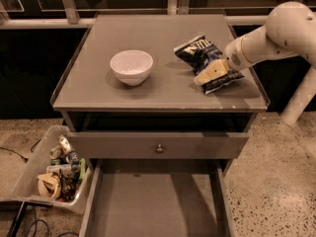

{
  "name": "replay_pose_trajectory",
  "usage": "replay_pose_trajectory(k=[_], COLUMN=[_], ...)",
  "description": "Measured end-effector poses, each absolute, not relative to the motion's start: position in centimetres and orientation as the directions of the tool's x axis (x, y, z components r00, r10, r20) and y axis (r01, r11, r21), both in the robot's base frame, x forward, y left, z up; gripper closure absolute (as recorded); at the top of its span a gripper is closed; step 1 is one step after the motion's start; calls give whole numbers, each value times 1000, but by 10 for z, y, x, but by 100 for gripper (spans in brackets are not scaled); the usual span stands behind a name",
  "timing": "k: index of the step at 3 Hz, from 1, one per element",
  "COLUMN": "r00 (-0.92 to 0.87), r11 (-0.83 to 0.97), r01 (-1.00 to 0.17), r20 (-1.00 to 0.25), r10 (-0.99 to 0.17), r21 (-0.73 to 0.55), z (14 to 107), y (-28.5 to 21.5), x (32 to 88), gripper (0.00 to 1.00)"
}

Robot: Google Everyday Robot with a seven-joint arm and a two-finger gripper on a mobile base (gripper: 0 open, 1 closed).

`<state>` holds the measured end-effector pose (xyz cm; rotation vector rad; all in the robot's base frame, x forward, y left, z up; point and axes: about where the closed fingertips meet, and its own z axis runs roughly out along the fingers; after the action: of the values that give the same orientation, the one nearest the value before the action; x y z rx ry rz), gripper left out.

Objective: Place blue chip bag into middle drawer

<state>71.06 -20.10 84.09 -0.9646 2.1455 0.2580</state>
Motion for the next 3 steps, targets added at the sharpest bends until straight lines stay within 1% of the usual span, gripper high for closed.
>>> replay_pose_trajectory(k=[1, 3], r00=[-432, -432], r11=[693, 693], r01=[-712, -712], r20=[-710, -710], r10=[-556, -556], r21=[-110, -110], z=[839, 839], y=[-200, -200], x=[711, 711], gripper=[19, 65])
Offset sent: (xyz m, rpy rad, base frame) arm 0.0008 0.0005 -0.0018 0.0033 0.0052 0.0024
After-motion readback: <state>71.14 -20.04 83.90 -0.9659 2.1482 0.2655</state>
